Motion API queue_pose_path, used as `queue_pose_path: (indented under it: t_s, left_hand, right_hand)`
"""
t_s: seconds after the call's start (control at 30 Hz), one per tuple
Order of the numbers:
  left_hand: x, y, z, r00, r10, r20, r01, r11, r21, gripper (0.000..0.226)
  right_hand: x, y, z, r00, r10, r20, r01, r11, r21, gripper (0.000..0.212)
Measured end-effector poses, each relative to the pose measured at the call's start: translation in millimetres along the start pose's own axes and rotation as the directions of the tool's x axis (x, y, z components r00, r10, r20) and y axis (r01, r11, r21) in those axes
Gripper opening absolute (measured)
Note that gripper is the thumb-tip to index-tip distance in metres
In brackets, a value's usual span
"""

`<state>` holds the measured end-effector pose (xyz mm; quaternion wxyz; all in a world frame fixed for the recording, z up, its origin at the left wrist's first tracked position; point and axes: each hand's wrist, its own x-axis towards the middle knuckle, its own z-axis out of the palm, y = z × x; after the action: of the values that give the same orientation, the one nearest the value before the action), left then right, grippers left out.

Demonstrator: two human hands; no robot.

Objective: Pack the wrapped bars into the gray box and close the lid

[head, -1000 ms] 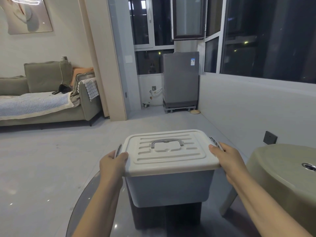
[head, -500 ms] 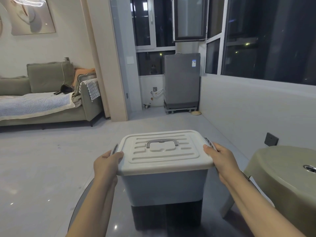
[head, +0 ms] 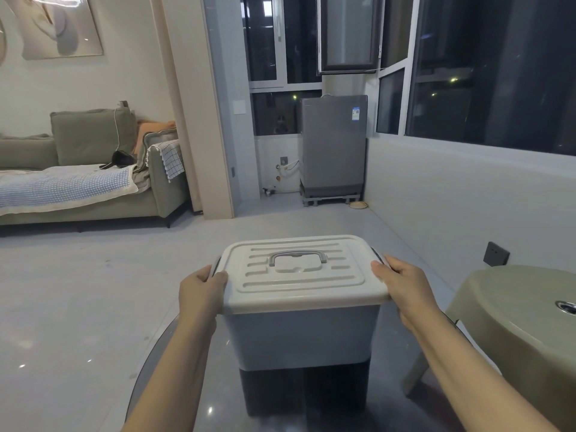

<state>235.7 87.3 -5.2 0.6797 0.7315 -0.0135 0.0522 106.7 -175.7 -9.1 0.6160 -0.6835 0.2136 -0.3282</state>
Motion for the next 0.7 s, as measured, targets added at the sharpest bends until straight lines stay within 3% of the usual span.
queue_pose_path:
  t_s: [0.27, 0.43, 0.53, 0.7]
  left_hand:
    - [3, -1, -1, 1.0, -0.027, 0.004, 0.027, 1.0, -0.01, 0.02]
    - [1, 1, 0, 1.0, 0.007, 0.013, -0.008, 0.997, 0.073, 0.01]
    - [-2, 4, -2, 0.999, 0.033, 0.017, -0.035, 0.986, 0.161, 0.007]
    - [-9, 11, 5, 0.988, 0.144, -0.053, -0.097, 0.857, 0.506, 0.043]
  right_hand:
    - [0, -1, 0, 1.0, 0.01, 0.004, -0.01, 0.999, -0.042, 0.015]
    - [-3, -1, -1, 0.999, 0.005, 0.054, -0.001, 0.997, -0.072, 0.021]
    - [-5, -3, -1, 0.997, 0.013, 0.077, -0.007, 0.996, -0.084, 0.017]
    - [-5, -5, -6, 0.991, 0.041, 0.126, -0.025, 0.992, -0.127, 0.017]
